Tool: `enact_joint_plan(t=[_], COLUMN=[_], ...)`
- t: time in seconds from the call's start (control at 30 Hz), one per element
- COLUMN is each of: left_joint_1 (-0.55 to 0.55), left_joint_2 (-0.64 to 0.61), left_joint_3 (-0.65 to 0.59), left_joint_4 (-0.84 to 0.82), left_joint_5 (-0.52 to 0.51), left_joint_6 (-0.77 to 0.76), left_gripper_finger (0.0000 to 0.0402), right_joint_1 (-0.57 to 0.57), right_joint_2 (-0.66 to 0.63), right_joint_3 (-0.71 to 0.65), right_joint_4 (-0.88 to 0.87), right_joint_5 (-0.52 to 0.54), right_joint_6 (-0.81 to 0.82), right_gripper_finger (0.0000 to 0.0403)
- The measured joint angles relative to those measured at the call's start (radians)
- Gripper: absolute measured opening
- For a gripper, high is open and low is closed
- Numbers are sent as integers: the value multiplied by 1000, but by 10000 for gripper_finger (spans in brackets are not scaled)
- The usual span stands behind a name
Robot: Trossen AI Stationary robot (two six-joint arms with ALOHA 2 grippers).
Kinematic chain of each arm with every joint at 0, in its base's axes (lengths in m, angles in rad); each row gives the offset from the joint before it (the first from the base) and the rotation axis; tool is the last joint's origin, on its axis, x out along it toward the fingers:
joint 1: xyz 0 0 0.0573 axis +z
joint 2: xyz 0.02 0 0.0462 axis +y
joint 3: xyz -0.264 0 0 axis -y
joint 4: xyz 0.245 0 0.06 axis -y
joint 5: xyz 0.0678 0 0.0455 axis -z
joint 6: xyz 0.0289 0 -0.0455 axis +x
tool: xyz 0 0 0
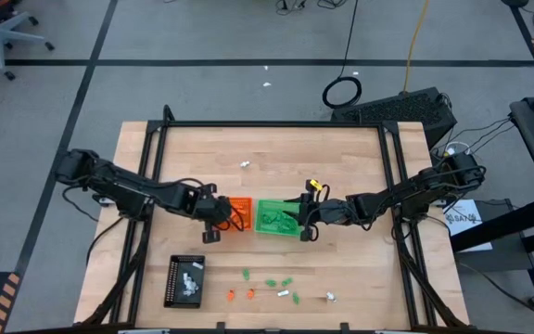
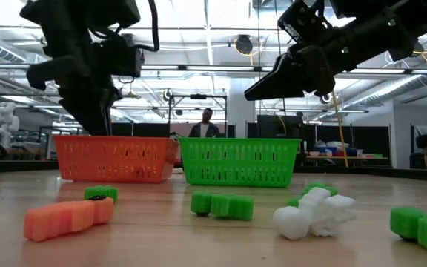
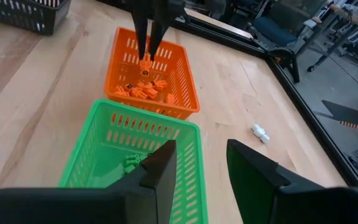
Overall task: Sort Halloween decoration
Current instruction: Put the orange skeleton toy into the orange bin, then put the white skeleton toy into the black bin
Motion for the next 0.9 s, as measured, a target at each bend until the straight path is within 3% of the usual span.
enact_joint_plan(t=[0.3, 0.53, 0.77, 0.9], left_joint_1=[21, 21, 76, 172], left_joint_2=[13, 13, 12, 12], left_joint_3=[15, 162, 285, 288], left_joint_4=[-20, -167, -151, -66], left_joint_5=[19, 21, -218, -233], left_joint_6=[-6, 75, 300, 398], left_gripper_finger=[90, 138, 148, 148], right_joint_1=[0, 0, 0, 0], right_joint_2=[0, 0, 0, 0], right_joint_3=[0, 0, 0, 0], right_joint_4=[0, -9, -9, -16], right_joint_5=[0, 0, 0, 0], right_joint_6=[0, 0, 0, 5], right_gripper_finger=[128, 128, 128, 128])
